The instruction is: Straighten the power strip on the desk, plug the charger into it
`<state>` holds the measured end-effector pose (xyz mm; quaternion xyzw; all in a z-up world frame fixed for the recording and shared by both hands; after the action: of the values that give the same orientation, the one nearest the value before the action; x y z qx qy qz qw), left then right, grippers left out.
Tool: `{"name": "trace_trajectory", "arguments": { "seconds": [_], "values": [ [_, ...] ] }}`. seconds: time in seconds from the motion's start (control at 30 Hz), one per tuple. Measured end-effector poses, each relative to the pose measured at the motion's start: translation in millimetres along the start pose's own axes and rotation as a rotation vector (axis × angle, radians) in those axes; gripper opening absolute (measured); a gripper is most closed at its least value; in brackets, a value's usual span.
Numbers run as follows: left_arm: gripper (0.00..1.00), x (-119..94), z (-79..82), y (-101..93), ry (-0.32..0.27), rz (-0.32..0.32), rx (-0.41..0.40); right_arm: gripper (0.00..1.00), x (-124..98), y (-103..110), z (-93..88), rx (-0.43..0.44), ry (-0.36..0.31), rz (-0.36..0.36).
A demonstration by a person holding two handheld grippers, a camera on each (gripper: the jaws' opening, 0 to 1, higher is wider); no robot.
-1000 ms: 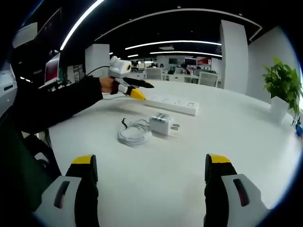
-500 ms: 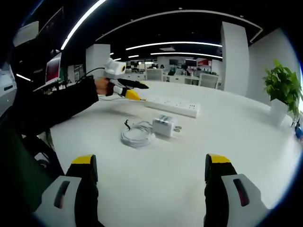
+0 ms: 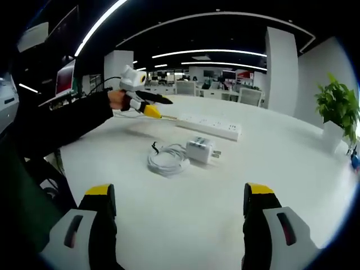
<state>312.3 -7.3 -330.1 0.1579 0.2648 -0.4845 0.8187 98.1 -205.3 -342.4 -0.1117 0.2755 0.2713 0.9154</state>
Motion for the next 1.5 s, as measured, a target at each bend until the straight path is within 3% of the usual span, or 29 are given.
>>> {"name": "trace_trajectory", "arguments": {
  "seconds": [0.43, 0.63, 1.0, 1.5],
  "values": [
    [0.99, -16, -6.3, 3.4, -0.037, 0.047, -0.045, 0.94, 2, 5, 4.9, -0.016, 0.002, 0.018],
    [0.99, -26, -6.2, -6.6, -0.032, 0.049, -0.029, 0.94, 2, 4, 4.7, -0.019, 0.004, 0.021],
    [0.99, -47, -24.3, -4.6, -0.046, 0.083, -0.042, 0.93, 1, 6, 10.1, -0.038, -0.006, 0.018],
    [0.99, -65, -45.2, -15.6, -0.046, 0.080, -0.079, 0.92, 9, 6, 13.6, -0.058, 0.021, 0.006]
  ]
}}
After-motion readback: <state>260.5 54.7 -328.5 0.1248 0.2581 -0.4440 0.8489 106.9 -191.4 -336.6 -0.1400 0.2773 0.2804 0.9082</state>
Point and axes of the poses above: the point that each gripper's makers call its tool centre point, and the gripper's own axes: x roughly forward along the fingers, y roughly to its left, z roughly out of its top, the point moved 1 cm from there along -x, roughly backward along the fingers, and after that the axes turned 11 degrees about y, right-handed, at the moved point
